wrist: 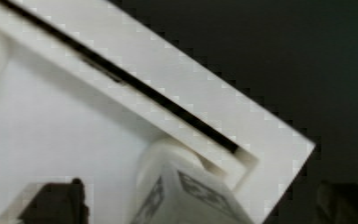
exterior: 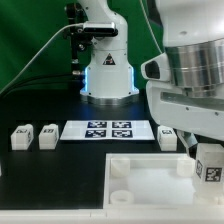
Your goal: Assemble one leg
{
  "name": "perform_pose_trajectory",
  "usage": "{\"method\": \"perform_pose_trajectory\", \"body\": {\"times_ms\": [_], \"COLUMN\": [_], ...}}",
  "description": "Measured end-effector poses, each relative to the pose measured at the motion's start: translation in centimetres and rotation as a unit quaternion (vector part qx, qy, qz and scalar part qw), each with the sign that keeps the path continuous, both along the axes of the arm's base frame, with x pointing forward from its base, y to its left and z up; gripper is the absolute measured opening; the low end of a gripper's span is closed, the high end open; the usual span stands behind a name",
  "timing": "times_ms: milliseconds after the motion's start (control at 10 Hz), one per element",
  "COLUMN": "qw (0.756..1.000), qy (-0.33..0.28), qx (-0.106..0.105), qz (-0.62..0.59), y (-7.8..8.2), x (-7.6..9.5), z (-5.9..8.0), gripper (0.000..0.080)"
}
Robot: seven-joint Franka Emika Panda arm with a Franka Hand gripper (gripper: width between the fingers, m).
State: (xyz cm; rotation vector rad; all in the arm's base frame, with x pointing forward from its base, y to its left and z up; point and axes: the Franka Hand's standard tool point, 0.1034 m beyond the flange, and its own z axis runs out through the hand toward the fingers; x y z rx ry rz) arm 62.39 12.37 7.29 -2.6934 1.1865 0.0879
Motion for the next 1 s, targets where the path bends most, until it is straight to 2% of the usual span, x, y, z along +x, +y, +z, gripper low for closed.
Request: {"method": "perform_pose_trajectory", "body": {"times_ms": [200, 300, 400, 500, 600, 700, 800, 900, 1000], "qw": [0.994, 0.976, 0.959, 0.944, 0.947, 0.947, 0.95, 0.964, 0.978], "qy": [-0.018, -0.022, -0.034, -0.043, -0.045, -0.045, -0.043, -0.035, -0.025], "qx": [-0.008, -0.028, -0.034, -0.033, -0.034, -0.034, -0.034, -0.033, -0.032], "qz": [0.108, 0.213, 0.28, 0.324, 0.316, 0.316, 0.308, 0.262, 0.203], "y": [-0.3, -1.0, -1.1, -1.2, -1.2, -1.2, -1.2, -1.1, -1.0], "x": [-0.1, -0.1, 0.2, 0.3, 0.4, 0.4, 0.4, 0.4, 0.4], "z": [-0.1, 0.0, 0.3, 0.4, 0.2, 0.2, 0.2, 0.2, 0.2], "gripper": [0.0649, 0.0649, 0.0649, 0.0649, 0.064, 0.044, 0.044, 0.0291, 0.0291]}}
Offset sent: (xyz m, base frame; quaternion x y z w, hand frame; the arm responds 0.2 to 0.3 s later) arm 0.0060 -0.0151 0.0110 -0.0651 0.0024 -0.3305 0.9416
